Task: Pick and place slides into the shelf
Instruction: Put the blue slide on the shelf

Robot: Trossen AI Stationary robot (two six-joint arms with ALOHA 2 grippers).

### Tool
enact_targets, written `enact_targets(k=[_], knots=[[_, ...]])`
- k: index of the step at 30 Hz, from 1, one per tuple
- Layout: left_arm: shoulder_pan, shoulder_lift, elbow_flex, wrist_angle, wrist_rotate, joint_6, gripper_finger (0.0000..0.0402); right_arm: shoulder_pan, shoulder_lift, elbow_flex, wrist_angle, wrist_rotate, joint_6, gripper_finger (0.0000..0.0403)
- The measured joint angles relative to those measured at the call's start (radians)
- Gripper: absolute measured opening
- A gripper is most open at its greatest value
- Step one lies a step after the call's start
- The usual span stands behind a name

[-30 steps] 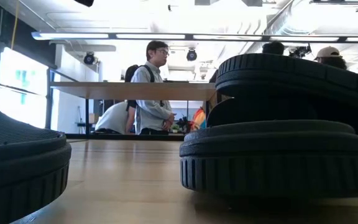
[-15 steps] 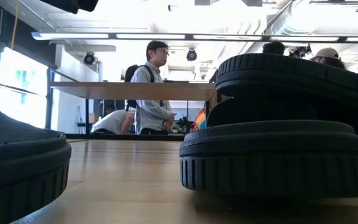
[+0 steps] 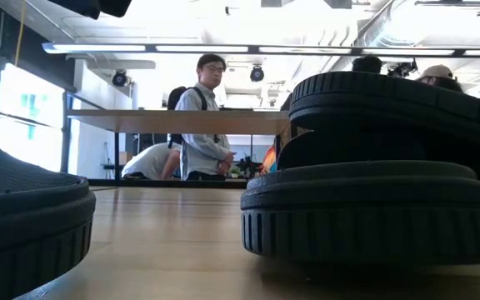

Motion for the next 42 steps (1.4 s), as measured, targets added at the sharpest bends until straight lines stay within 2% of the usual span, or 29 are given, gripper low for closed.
enact_targets(k=[3,6,12,16,22,28,39,42], knots=[[0.000,0.000,0.000,-0.006,0.000,0.000,0.0001,0.000,0.111,0.064,-0.214,0.026,0.043,0.0036],[0.000,0.000,0.000,-0.007,-0.001,0.004,0.0001,0.000,0.208,0.073,-0.333,0.091,0.080,0.0074],[0.000,0.000,0.000,-0.007,-0.001,0.011,0.0001,-0.013,0.350,-0.035,-0.367,0.216,0.204,0.0143],[0.000,0.000,0.000,-0.022,-0.002,0.012,0.0001,-0.039,0.428,-0.124,-0.388,0.225,0.317,0.0167],[0.000,0.000,0.000,-0.047,-0.004,0.012,0.0001,-0.062,0.511,-0.251,-0.386,0.233,0.415,0.0174],[0.000,0.000,0.000,-0.050,-0.004,0.026,0.0001,-0.074,0.556,-0.345,-0.304,0.266,0.443,0.0174],[0.000,0.000,0.000,-0.050,-0.004,0.031,0.0001,-0.081,0.566,-0.409,-0.273,0.391,0.476,0.0174],[0.000,0.000,0.000,-0.051,-0.004,0.031,0.0001,-0.094,0.566,-0.424,-0.262,0.397,0.471,0.0174]])
